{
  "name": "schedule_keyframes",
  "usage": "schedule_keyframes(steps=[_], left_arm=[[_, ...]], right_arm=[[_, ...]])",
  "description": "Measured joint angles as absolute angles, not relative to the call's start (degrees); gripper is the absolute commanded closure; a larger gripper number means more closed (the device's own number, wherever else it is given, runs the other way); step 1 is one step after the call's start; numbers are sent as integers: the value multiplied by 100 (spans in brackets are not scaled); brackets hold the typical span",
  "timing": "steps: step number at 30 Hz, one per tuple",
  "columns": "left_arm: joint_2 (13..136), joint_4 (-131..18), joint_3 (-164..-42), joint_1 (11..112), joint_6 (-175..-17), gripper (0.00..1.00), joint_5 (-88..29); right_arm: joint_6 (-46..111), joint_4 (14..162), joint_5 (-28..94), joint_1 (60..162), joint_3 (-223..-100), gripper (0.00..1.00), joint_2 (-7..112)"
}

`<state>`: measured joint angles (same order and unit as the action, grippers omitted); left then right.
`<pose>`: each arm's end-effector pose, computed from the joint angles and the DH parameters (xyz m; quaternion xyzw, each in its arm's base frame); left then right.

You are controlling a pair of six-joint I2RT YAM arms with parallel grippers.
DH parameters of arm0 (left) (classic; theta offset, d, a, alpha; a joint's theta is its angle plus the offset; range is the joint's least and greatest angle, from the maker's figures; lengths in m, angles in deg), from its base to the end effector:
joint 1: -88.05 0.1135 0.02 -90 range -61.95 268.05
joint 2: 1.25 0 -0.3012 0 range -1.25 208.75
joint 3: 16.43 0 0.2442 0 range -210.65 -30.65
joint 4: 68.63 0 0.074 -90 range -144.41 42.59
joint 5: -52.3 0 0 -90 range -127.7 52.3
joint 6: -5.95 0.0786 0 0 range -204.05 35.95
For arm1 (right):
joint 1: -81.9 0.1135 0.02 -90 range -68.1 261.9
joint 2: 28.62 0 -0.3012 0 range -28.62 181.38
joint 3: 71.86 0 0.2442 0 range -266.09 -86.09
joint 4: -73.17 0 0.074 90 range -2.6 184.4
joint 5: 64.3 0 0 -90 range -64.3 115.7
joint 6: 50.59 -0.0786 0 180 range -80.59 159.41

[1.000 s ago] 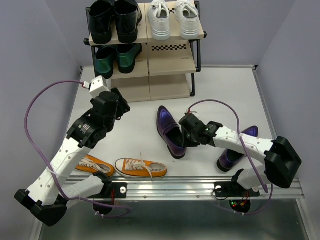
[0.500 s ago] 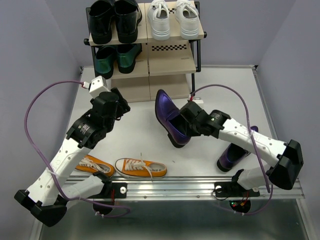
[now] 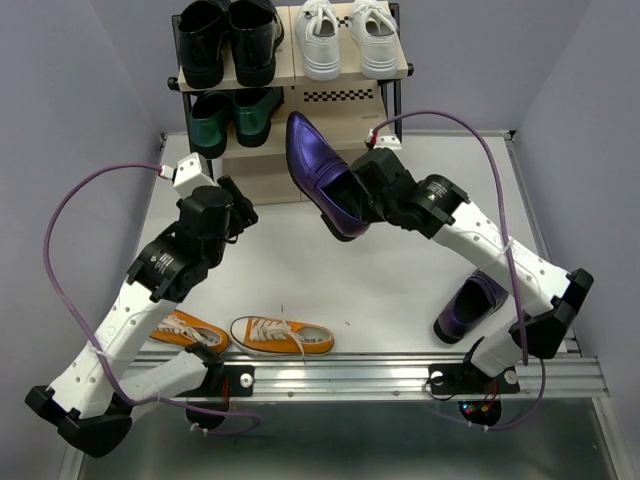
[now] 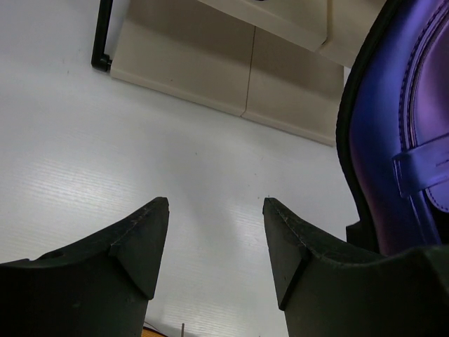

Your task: Place and organize the shoes onto the shoe shelf

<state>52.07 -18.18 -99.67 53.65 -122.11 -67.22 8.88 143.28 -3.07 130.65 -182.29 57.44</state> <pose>0.1746 -0.0726 0.4269 -0.1705 0.7896 -0.1568 0.5682 0.2404 0.2168 0.4124 -0.0497 0.9008 0.0556 0.4278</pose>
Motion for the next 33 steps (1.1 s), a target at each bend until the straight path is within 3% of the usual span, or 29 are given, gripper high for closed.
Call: schedule_keyframes(steps=[13, 33], left_arm=[[5070, -1814, -9967, 5365, -12211, 33, -6724], [4877, -1683, -9953, 5365, -12270, 33, -6733]], right_arm=[[1437, 14454, -310, 12152, -20391, 99, 7655], [1148, 14513, -548, 12027, -21947, 99, 8632]])
